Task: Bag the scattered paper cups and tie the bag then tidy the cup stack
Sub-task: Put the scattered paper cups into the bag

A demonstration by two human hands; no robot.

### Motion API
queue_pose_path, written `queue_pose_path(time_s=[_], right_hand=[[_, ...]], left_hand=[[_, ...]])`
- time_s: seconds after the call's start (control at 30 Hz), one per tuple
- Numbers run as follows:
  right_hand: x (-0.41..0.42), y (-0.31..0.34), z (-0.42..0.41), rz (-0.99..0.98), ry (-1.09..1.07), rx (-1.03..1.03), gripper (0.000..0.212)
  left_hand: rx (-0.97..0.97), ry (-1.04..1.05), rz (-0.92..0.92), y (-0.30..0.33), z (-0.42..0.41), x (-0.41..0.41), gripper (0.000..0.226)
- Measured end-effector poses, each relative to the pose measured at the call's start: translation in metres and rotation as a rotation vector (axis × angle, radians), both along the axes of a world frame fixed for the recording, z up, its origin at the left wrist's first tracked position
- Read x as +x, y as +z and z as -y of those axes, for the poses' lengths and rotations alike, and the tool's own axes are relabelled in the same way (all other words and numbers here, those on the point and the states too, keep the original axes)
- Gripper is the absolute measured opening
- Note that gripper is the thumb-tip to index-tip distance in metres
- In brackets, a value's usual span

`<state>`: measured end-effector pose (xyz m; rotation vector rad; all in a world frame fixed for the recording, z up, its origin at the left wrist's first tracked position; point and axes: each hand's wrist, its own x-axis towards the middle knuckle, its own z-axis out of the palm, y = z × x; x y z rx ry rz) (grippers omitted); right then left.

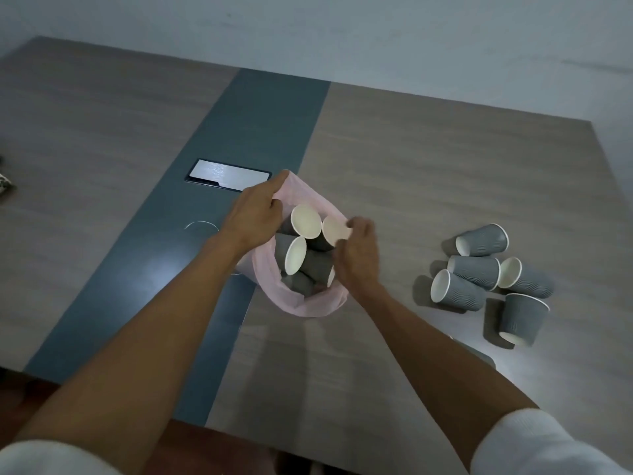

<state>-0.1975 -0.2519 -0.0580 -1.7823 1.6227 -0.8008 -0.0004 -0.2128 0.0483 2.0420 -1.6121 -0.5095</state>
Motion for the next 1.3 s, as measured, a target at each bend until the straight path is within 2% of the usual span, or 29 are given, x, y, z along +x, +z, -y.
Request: queue_pose_path(time_s=[0.07,0.13,0.23,0.3,0.5,0.7,0.93,1.07,1.3], right_hand=[[-0.021,-0.016,0.009,-0.019,-0.132,0.214,0.046],[-0.036,-0.036,0.016,0.000,-0.111,0.446,0.048],[-0.044,-0.047,0.008,0.213,-0.061,0.727,0.025],[-0.043,-0.050,-0.001,0.278,-0.073,0.750,0.019],[-0.037,-0.034,0.007,0.319,-0.162,0.531,0.019],[-0.032,0.065,0.042,0.419,-0.140,0.126,0.024],[-0.055,0.179,0.064,0.610,-0.169,-0.175,0.018],[-0.087,0.173,0.071,0.469,-0.233,-0.156,0.022],[-0.138,0.132,0.078,0.335,-0.302,-0.089,0.024]], left_hand=[[0.007,0.007,0.002,-0.001,-0.001,0.002,0.060],[0.013,0.010,0.006,-0.001,-0.001,0.004,0.059],[0.017,0.001,0.002,-0.002,-0.001,0.006,0.060],[0.023,-0.008,0.005,-0.002,-0.001,0.005,0.060],[0.026,0.006,-0.004,0.000,0.000,0.008,0.060],[-0.120,0.096,-0.035,0.027,0.013,0.002,0.062],[-0.393,0.118,-0.148,0.074,0.029,-0.022,0.064],[-0.271,0.038,-0.177,0.055,0.032,-0.038,0.067],[-0.254,0.067,-0.185,0.023,0.044,-0.072,0.074]])
